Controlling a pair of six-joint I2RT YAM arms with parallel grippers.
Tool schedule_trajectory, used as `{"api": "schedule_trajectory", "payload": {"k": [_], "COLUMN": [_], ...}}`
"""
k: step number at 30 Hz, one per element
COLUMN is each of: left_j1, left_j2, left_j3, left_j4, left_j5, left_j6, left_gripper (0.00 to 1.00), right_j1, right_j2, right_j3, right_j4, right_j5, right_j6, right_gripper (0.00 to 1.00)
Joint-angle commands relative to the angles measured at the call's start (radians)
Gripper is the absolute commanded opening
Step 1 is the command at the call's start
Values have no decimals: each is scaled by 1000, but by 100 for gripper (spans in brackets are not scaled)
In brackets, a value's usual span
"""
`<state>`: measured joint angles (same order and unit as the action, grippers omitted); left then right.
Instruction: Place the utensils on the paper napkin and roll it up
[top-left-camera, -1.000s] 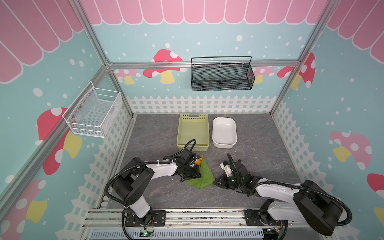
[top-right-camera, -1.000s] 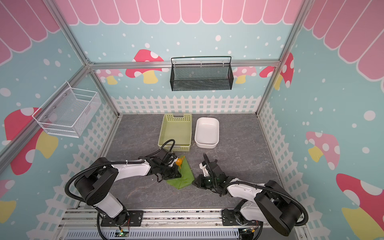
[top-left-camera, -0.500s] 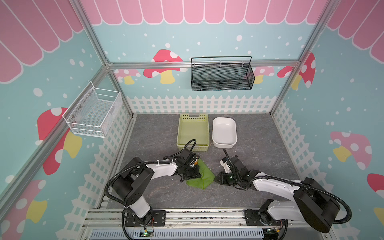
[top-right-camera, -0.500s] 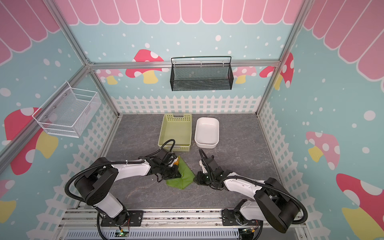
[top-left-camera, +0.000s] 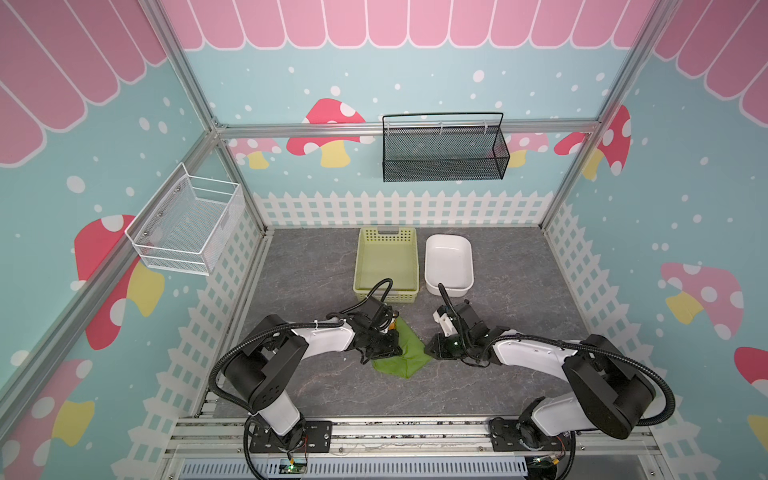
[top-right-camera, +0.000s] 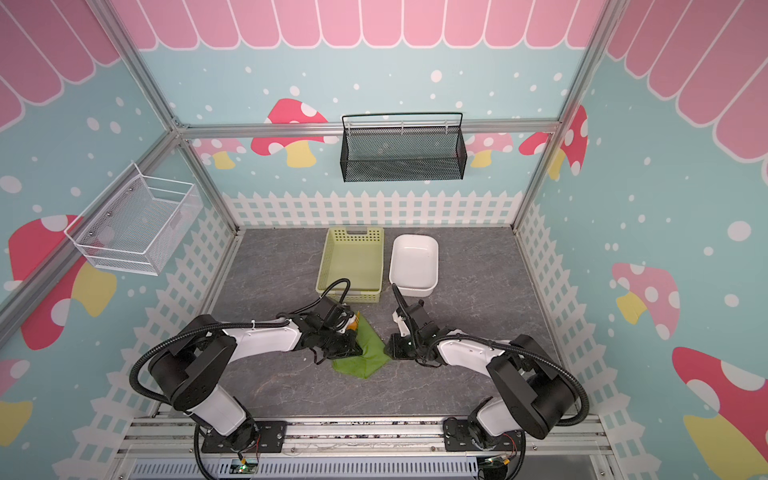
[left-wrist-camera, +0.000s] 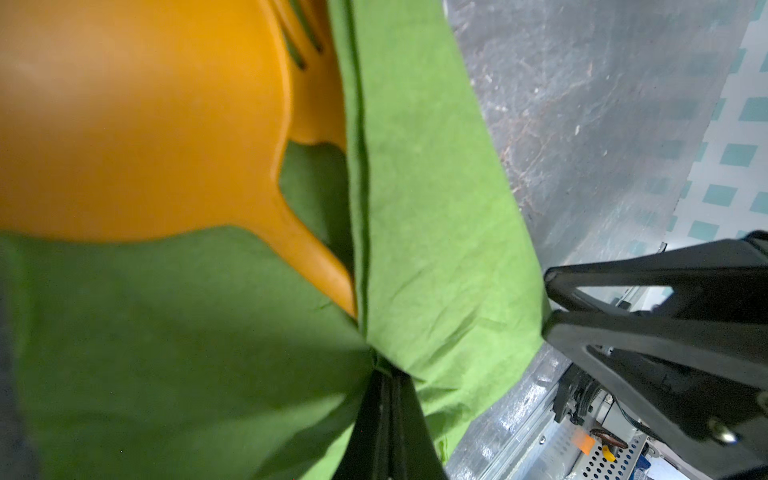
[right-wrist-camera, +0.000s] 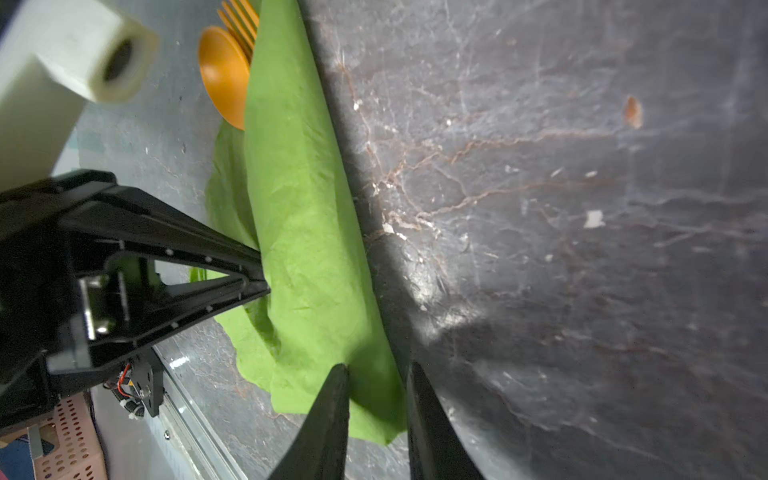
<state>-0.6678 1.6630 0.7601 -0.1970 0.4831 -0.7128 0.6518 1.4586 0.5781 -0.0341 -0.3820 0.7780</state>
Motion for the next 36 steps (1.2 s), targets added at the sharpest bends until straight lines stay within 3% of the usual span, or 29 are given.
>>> {"api": "schedule_trajectory", "payload": {"k": [1,9,16,21,25,31,36], "left_j1": [7,5,4,5,5,5,5], "left_j2": [12,4,3,4,11,24,33], "left_j3": [8,5,5,12,26,41,45], "left_j4": [-59,-68,-100,-139,-163,-170,-164], "left_j5": [-27,-28,-8,-7,-9,-1,9], "left_j6": [21,25,55,96,125,141,145], "left_gripper": [7,7,7,7,7,7,7], "right_j1": [-5,9,87,129,135,135,135], "right_j2": [18,-57,-129,-149,-153,-239,-209], "right_j3": [-12,-121,-245,-259,-251,-152,-114], "right_j4": [16,87,183,234,240,-8,31], "right_j5": [-48,-90,-69,-57,-62,72,-14], "right_j6": [-33,66,250,313,315,226,166], "right_gripper": [23,5,2,3,3,12,11]}}
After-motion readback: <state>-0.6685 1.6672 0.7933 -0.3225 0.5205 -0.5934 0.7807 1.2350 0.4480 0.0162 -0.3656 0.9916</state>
